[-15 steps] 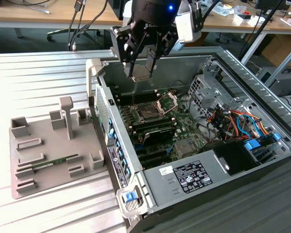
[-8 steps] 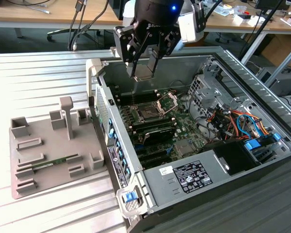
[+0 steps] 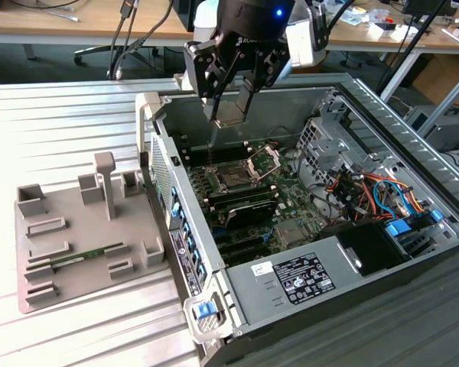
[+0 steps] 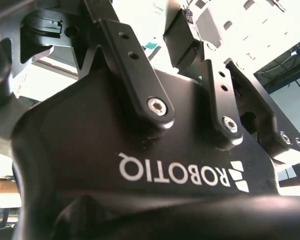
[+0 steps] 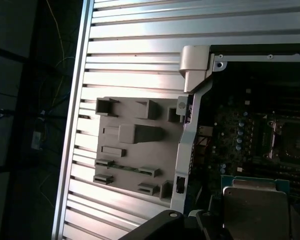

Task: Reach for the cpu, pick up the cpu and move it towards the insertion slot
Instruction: 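Pick up the cpu and move it towards the insertion slot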

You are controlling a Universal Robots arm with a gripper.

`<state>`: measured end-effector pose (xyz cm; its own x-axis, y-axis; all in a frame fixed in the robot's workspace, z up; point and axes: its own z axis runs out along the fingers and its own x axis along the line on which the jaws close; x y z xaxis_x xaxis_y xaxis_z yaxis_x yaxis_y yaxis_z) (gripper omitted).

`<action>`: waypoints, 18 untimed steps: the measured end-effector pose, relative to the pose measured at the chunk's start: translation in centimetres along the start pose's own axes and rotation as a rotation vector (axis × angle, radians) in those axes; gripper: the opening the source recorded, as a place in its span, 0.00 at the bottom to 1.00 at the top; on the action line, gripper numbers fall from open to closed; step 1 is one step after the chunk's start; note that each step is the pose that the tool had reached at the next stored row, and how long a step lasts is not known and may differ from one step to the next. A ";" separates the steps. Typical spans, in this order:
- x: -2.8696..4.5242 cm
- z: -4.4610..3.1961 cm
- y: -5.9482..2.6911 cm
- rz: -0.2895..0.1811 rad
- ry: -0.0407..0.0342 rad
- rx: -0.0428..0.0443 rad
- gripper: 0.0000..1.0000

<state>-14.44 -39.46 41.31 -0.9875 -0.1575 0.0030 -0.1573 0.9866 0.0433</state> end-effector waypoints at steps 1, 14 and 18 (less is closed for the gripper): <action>-0.04 0.00 -0.01 0.000 0.0000 0.0000 0.55; -0.85 -0.01 -0.14 0.000 0.0000 -0.0001 0.55; -1.10 -0.01 -0.18 0.000 0.0000 0.0000 0.55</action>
<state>-13.32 -39.47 41.31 -0.9875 -0.1576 0.0029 -0.1573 0.9866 0.0434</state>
